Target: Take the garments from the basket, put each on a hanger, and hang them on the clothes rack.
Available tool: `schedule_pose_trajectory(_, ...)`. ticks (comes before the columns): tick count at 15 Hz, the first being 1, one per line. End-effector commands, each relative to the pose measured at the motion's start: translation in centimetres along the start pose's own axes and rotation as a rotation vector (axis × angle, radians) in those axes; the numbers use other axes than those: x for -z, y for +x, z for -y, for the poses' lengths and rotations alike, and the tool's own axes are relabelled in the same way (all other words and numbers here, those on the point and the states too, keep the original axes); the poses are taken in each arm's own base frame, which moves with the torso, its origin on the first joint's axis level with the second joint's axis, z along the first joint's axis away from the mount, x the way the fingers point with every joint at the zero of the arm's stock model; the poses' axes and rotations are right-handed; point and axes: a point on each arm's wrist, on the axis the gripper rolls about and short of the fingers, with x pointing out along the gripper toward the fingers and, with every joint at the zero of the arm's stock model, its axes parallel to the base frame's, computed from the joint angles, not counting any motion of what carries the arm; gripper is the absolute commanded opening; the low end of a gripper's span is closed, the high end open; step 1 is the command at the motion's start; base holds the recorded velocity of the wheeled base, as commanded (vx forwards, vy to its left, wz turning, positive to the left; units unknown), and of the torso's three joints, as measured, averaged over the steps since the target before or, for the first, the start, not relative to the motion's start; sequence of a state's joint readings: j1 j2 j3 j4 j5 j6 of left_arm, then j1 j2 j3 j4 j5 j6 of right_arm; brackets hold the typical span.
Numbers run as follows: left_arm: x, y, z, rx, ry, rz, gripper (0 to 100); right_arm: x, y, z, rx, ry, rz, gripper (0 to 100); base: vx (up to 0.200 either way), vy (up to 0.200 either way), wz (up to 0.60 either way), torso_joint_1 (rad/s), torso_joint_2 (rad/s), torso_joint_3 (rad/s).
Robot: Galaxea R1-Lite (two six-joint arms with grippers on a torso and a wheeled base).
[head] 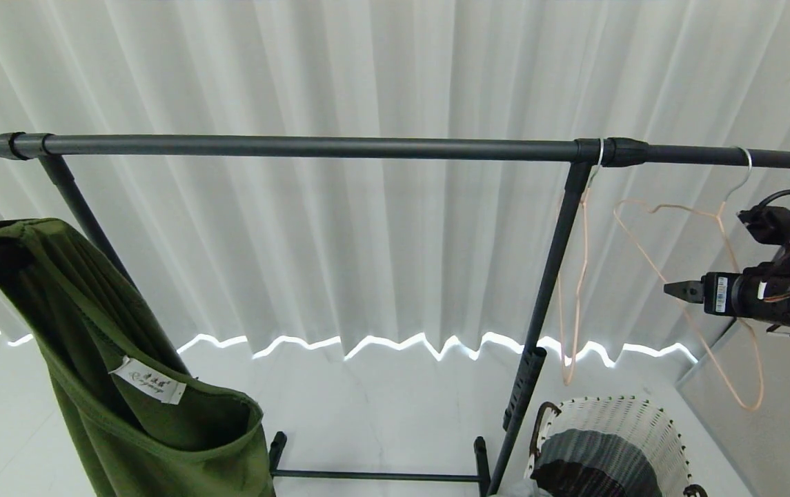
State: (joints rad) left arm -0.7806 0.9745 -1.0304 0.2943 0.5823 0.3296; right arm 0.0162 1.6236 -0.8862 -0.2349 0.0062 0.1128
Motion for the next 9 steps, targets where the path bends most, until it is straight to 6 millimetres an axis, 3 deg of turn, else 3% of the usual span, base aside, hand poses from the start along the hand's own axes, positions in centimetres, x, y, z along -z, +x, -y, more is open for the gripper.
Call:
schedule_pose_trajectory(1,0.0,-0.06,-0.04,-0.001,-0.001,0.002,0,0.22,0.35,-0.13,-0.005,-0.002,-0.012,0,0.0,0.0,0.0,0.0,0.0,0.0)
schedule_pose_trajectory(9,-0.26,-0.14,-0.19,-0.004,-0.005,0.01,0,-0.01,0.07,0.02,0.001,0.006,0.001,0,0.0,0.0,0.0,0.0,0.0,0.0)
